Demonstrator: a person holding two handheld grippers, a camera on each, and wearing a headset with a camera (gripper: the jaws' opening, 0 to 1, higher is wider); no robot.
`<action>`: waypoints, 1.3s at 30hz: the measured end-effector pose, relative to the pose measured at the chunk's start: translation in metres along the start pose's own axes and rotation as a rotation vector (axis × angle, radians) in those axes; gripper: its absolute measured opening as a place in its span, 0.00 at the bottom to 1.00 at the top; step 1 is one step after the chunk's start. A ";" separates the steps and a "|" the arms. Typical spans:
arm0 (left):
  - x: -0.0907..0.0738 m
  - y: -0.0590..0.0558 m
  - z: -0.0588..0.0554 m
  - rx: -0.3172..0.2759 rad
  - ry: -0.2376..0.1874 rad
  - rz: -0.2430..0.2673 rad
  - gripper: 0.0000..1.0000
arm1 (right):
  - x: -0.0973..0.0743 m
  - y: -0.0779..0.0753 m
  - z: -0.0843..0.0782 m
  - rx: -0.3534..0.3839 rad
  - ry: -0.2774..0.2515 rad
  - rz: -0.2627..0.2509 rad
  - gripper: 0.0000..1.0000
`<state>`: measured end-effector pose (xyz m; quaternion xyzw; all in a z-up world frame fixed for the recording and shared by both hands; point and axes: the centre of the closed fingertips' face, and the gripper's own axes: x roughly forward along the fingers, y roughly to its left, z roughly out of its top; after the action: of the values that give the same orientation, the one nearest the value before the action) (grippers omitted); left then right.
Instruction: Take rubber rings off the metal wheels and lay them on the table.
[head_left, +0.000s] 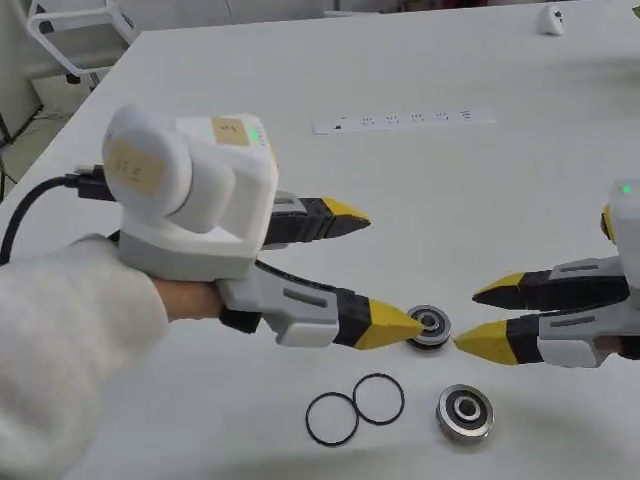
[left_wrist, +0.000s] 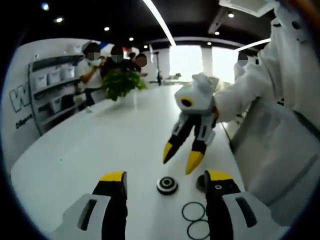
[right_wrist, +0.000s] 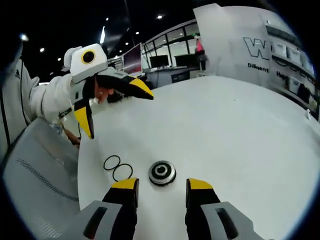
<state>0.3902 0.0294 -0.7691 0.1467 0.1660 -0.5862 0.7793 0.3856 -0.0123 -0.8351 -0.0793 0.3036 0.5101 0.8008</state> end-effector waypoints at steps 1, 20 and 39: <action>0.003 0.001 -0.002 -0.004 -0.001 -0.002 0.60 | 0.001 0.000 0.000 0.000 -0.002 0.004 0.34; 0.058 0.001 -0.033 -0.040 0.006 -0.036 0.31 | 0.019 -0.003 -0.011 -0.048 0.000 0.034 0.27; 0.076 0.001 -0.058 -0.039 0.081 -0.019 0.15 | 0.025 -0.003 -0.014 -0.098 -0.003 0.021 0.19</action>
<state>0.4051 -0.0111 -0.8542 0.1536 0.2099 -0.5838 0.7691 0.3902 -0.0009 -0.8606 -0.1144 0.2781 0.5327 0.7911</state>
